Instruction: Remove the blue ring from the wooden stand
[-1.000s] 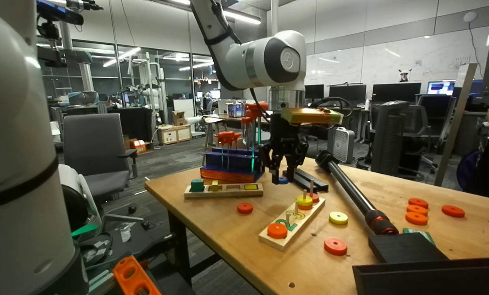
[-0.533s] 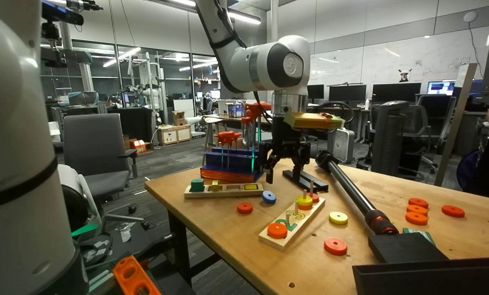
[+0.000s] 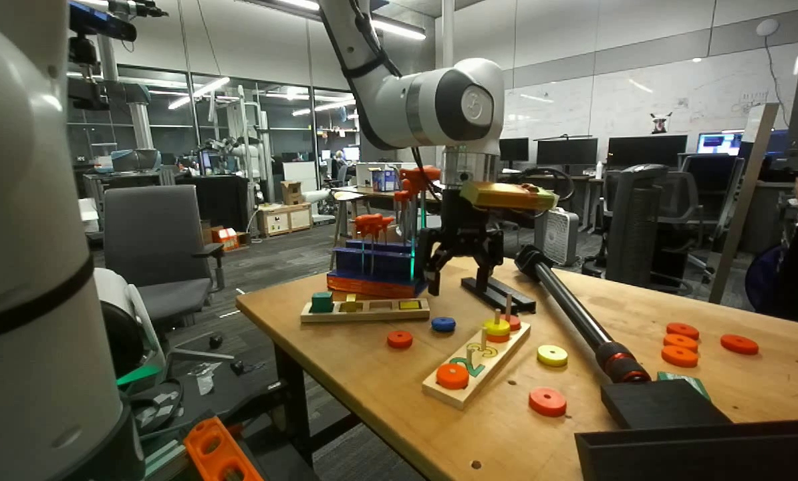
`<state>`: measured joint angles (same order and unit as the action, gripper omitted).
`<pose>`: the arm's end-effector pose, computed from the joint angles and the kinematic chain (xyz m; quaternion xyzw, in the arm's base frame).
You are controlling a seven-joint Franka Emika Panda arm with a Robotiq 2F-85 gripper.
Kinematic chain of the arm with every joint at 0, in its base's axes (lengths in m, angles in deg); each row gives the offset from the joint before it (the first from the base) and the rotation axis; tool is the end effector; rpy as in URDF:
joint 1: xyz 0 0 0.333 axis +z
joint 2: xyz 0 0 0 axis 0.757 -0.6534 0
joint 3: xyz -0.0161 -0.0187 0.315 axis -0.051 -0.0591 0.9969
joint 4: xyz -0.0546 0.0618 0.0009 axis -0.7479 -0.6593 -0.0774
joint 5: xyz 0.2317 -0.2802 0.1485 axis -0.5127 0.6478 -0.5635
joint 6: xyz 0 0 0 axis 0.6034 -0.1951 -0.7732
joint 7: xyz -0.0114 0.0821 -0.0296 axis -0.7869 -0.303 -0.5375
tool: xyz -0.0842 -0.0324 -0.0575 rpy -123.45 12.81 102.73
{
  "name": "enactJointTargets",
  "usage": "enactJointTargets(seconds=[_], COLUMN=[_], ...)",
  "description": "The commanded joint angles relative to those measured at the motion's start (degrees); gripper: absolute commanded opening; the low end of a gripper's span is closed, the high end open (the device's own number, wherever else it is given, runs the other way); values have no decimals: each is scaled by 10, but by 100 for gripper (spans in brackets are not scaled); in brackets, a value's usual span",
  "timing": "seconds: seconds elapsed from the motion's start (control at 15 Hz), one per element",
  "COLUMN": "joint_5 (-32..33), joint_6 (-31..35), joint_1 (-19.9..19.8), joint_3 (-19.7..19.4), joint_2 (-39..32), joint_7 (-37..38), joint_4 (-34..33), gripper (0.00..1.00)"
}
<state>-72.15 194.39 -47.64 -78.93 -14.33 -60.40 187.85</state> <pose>0.5047 0.0425 0.2570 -0.7890 -0.6107 0.0619 0.0267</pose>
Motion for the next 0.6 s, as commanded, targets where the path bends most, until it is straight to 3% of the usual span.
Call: enactJointTargets(seconds=[0.0, 0.53], joint_5=[-1, -24], joint_6=[-88, -377], joint_1=[7, 66], joint_3=[13, 55], joint_2=[47, 224], joint_7=[46, 332], joint_4=[-16, -33], gripper=[100, 100])
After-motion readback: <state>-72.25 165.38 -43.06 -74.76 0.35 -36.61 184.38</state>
